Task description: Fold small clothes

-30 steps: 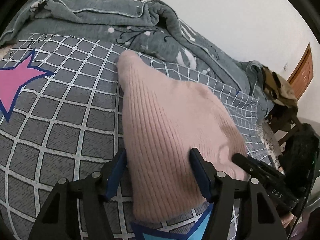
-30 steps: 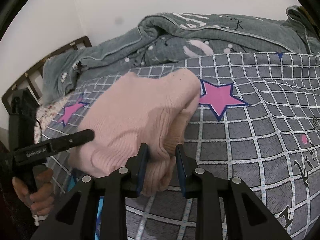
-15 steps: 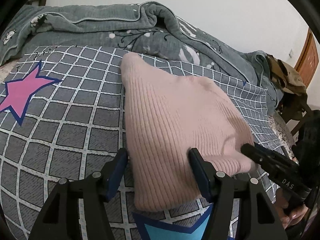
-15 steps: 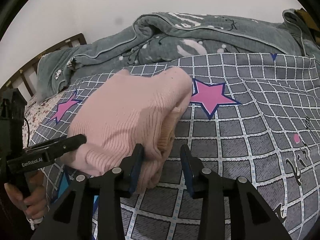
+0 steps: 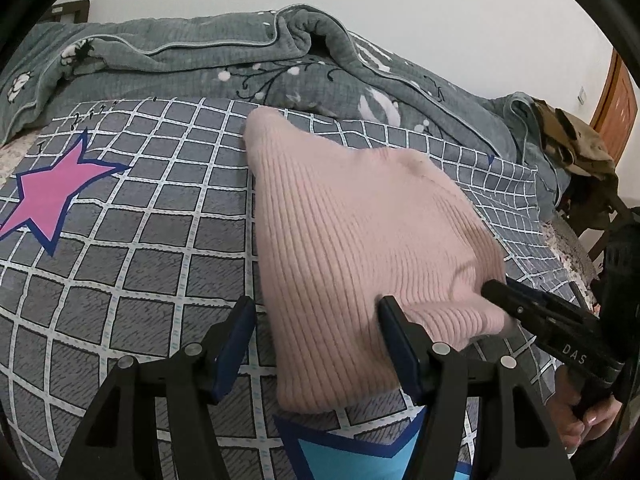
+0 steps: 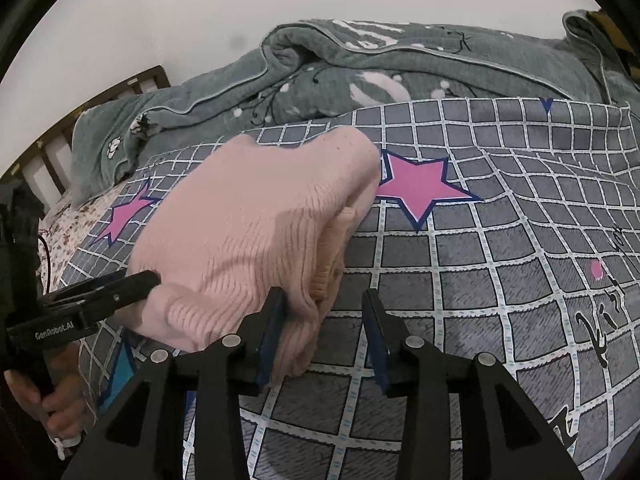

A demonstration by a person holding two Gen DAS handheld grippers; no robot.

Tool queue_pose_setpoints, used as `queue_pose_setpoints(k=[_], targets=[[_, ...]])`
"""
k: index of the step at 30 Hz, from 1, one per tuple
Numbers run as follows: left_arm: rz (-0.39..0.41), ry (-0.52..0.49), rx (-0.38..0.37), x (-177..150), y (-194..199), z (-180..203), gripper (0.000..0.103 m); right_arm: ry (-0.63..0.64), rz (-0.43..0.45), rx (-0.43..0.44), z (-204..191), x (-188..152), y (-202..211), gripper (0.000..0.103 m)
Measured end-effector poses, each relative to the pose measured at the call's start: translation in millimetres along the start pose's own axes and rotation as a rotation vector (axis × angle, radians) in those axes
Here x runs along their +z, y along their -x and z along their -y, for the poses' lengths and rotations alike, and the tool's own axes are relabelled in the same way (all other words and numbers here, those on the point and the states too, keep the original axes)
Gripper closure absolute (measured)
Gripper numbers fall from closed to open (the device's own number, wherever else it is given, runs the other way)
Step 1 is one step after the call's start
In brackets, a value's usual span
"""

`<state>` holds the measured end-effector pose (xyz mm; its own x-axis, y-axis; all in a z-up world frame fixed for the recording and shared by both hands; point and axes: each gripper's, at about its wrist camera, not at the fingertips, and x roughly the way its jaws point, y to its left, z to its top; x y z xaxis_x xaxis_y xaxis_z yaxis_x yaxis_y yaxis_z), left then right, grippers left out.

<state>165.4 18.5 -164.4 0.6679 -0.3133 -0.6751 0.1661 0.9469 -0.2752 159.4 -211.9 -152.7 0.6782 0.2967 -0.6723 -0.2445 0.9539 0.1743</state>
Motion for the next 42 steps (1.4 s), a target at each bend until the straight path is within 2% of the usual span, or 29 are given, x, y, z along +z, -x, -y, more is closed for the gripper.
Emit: queue_pose_setpoints(k=[3, 6, 10, 16, 21, 25, 33, 35, 36, 37, 38, 39, 40, 42], targets=[[0.005, -0.013, 0.006, 0, 2, 0, 0.04, 0.01, 0.006, -0.008, -2, 0, 1, 0.065], [0.013, -0.02, 0.0, 0, 5, -1, 0.04, 0.024, 0.012, -0.007, -5, -1, 1, 0.081], [0.037, -0.047, -0.025, -2, 16, -1, 0.04, 0.036, 0.013, -0.013, -3, 0, 2, 0.084], [0.032, -0.097, -0.066, -10, 22, 1, 0.04, -0.001, 0.026, 0.029, 6, 2, 9, 0.084], [0.023, -0.184, -0.067, -19, 24, 14, 0.04, -0.001, 0.059, 0.101, 1, 2, 21, 0.081], [0.016, -0.232, -0.029, -27, 23, 21, 0.04, 0.033, 0.078, 0.157, -9, -3, 28, 0.071], [0.049, -0.265, 0.055, -34, 16, 33, 0.042, -0.016, 0.043, 0.23, -7, -9, 18, 0.068], [0.071, -0.264, 0.082, -35, 15, 36, 0.045, -0.033, 0.041, 0.246, -6, -10, 17, 0.068], [0.084, -0.258, 0.096, -35, 15, 36, 0.053, -0.037, 0.035, 0.251, -6, -10, 16, 0.068], [0.095, -0.258, 0.11, -35, 16, 35, 0.066, -0.04, 0.029, 0.25, -6, -11, 14, 0.068], [0.107, -0.264, 0.132, -34, 17, 35, 0.072, -0.042, 0.026, 0.247, -6, -12, 13, 0.068], [0.116, -0.267, 0.131, -33, 20, 32, 0.078, -0.042, 0.023, 0.235, -7, -13, 13, 0.075], [0.117, -0.263, 0.108, -31, 24, 28, 0.082, -0.034, 0.033, 0.217, -7, -13, 14, 0.099], [0.105, -0.23, 0.058, -26, 29, 14, 0.084, -0.007, 0.075, 0.166, -7, -13, 20, 0.098]])
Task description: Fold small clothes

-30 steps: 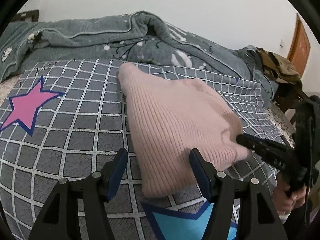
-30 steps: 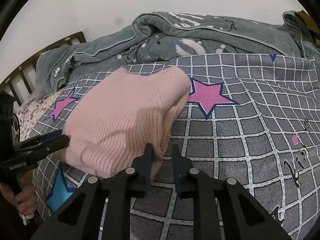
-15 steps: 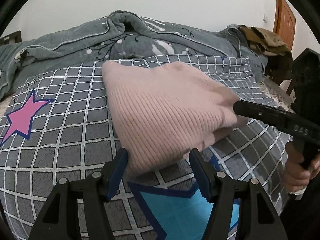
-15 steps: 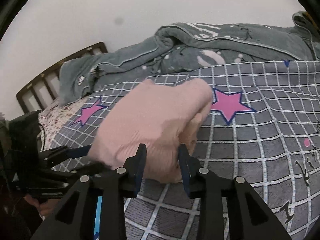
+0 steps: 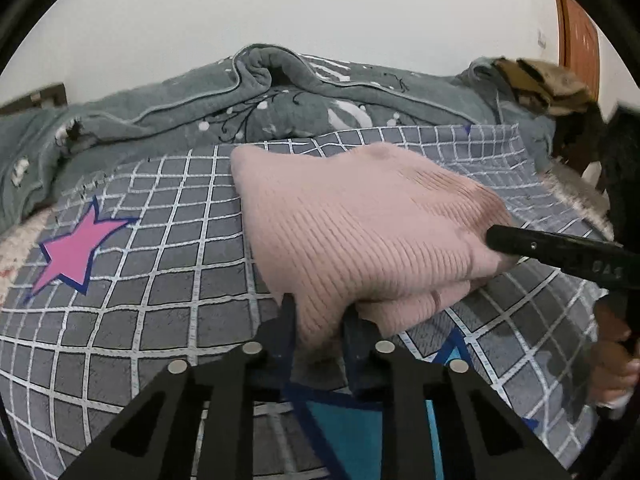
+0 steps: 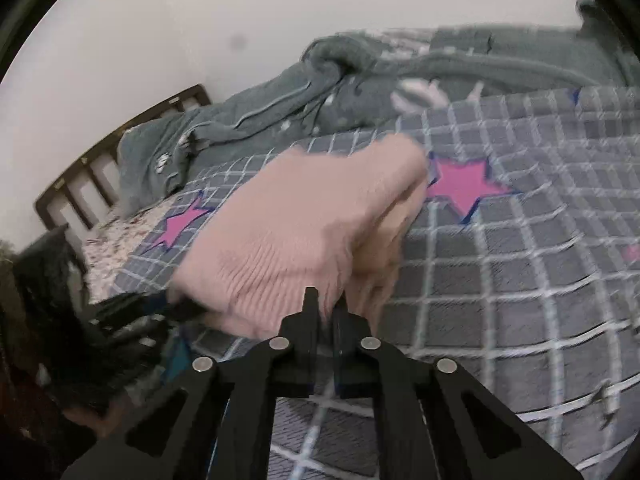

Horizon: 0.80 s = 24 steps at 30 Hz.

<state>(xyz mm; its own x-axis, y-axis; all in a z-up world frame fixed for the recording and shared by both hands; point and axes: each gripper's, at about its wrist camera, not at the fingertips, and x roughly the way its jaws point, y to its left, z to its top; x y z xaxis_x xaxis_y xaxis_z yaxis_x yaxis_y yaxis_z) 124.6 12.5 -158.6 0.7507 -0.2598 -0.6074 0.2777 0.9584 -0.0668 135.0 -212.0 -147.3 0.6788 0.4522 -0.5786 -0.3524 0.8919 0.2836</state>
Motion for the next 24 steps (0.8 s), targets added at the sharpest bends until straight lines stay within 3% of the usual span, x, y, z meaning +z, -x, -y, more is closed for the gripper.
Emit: queue_pose_setpoints(k=[5, 9, 12, 15, 18, 24], targets=[[-0.014, 0.0, -0.012, -5, -2, 0, 0.083, 0.031, -0.021, -0.045, 2, 0, -1, 0.098], [-0.019, 0.007, -0.04, -5, 1, 2, 0.073, 0.014, -0.093, -0.06, 7, -4, -15, 0.095], [0.003, 0.035, -0.118, -3, 13, -6, 0.065, 0.023, -0.062, -0.049, 7, 1, -4, 0.085], [0.043, 0.057, -0.141, 0, 25, -12, 0.057, 0.029, -0.009, -0.043, 6, 8, 9, 0.08], [0.059, 0.087, -0.163, 6, 25, -13, 0.057, 0.03, 0.03, -0.042, 2, 16, 11, 0.078], [0.005, 0.157, -0.096, 26, -9, -11, 0.057, 0.004, 0.042, -0.075, 1, 25, -9, 0.075]])
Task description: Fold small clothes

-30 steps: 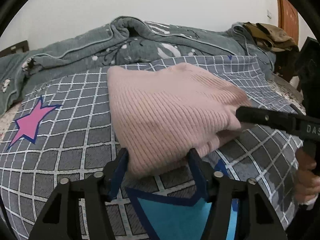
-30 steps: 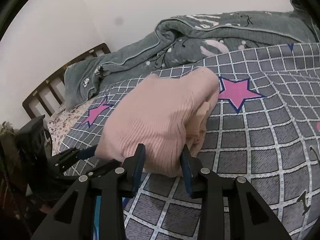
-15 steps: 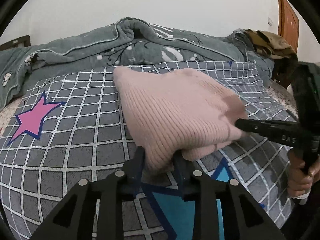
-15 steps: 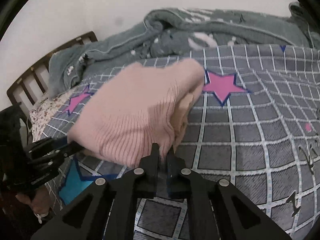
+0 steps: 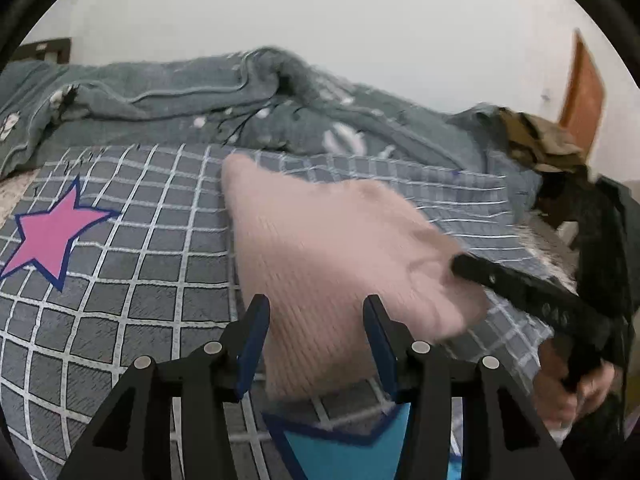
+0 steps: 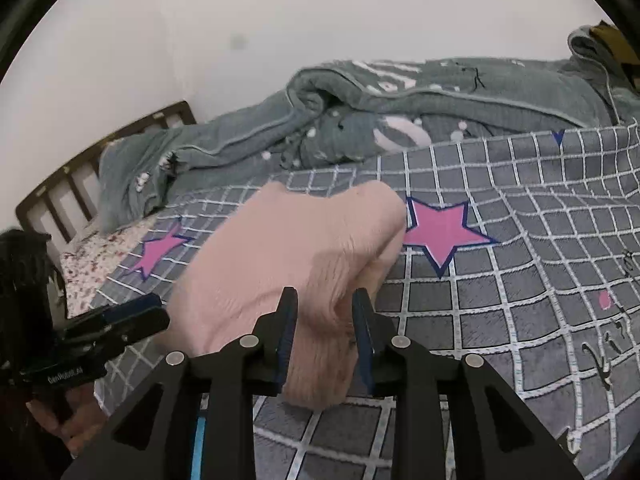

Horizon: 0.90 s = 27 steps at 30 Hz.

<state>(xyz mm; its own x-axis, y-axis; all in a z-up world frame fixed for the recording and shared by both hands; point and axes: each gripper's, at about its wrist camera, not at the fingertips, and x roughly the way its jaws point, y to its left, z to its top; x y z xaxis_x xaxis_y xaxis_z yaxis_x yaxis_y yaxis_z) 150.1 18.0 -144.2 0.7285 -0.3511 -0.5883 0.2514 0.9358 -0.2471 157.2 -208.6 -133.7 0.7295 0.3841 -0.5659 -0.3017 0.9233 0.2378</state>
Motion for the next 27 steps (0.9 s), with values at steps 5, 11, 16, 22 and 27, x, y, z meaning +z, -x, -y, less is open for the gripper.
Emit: queue_pose_setpoints(k=[5, 11, 16, 22, 27], targets=[[-0.087, 0.019, 0.047, -7, -22, -4, 0.05, -0.012, -0.126, -0.079, 13, -15, -29, 0.071], [-0.11, 0.063, 0.016, -11, -18, -6, 0.046, -0.021, -0.123, -0.071, 18, -10, -12, 0.068], [-0.151, 0.134, 0.042, 1, -9, 0, 0.046, -0.036, -0.137, -0.105, 15, -4, 9, 0.066], [-0.141, 0.122, 0.102, 32, 23, 26, 0.037, -0.029, -0.153, -0.212, 2, 22, 45, 0.065], [-0.092, 0.073, 0.179, 49, 64, 47, 0.027, -0.017, -0.139, -0.278, -14, 38, 82, 0.04]])
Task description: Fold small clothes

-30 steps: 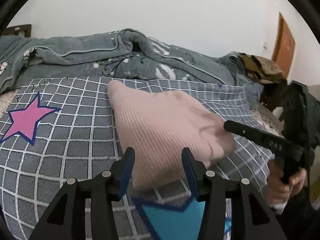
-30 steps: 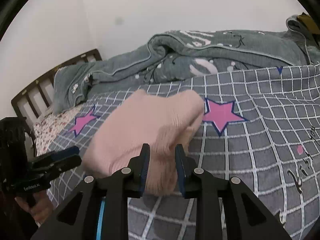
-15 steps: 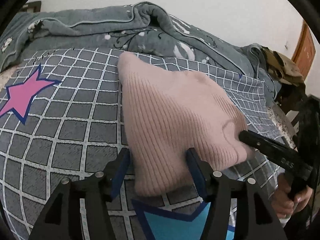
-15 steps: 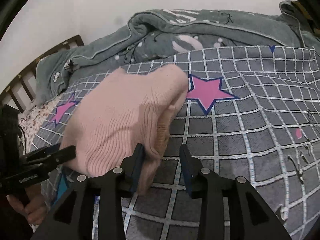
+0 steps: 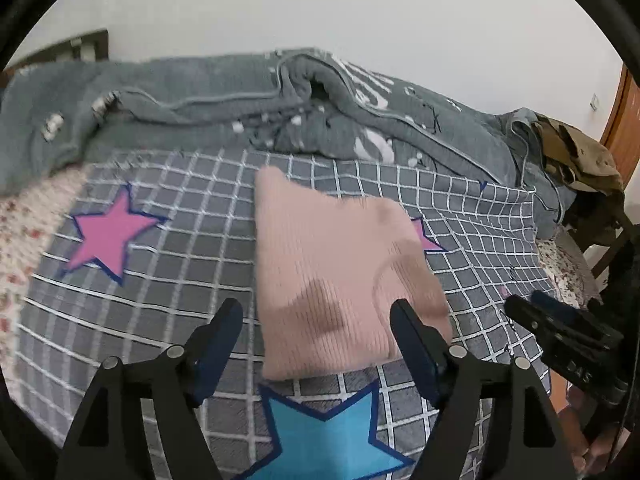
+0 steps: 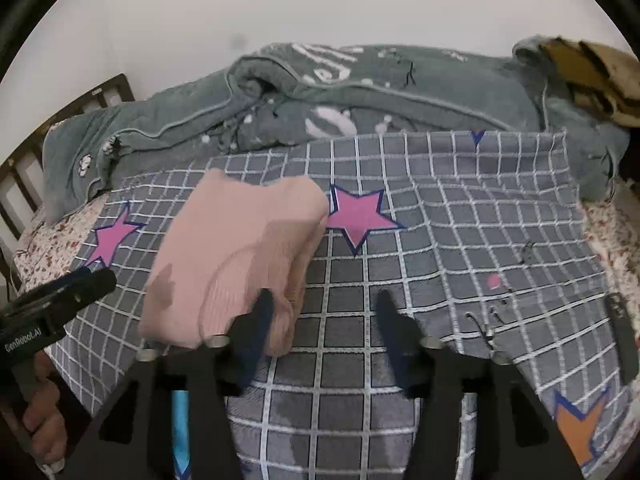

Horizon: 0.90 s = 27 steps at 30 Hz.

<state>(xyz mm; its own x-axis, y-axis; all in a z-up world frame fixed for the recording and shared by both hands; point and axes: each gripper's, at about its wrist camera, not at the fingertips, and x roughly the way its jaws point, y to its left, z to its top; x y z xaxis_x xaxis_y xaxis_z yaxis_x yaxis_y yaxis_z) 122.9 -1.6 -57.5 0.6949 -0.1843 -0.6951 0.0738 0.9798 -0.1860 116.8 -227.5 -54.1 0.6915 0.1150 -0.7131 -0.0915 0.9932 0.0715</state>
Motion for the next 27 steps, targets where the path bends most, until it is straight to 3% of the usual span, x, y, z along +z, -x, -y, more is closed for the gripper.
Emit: queue_pose_setpoints(k=[3, 6, 16, 27], targets=[[0.001, -0.009, 0.038, 1, 18, 2, 0.024, 0.012, 0.039, -0.023, -3, 0, 25, 0.019], [-0.006, -0.031, 0.059, -3, 36, 5, 0.022, 0.029, 0.064, -0.052, -7, -3, 48, 0.013], [0.027, -0.052, 0.103, -20, 96, 12, 0.02, 0.031, 0.111, -0.056, -17, -18, 114, 0.009], [0.037, -0.048, 0.079, -35, 120, 20, 0.02, 0.01, 0.11, -0.058, -6, -36, 141, 0.009]])
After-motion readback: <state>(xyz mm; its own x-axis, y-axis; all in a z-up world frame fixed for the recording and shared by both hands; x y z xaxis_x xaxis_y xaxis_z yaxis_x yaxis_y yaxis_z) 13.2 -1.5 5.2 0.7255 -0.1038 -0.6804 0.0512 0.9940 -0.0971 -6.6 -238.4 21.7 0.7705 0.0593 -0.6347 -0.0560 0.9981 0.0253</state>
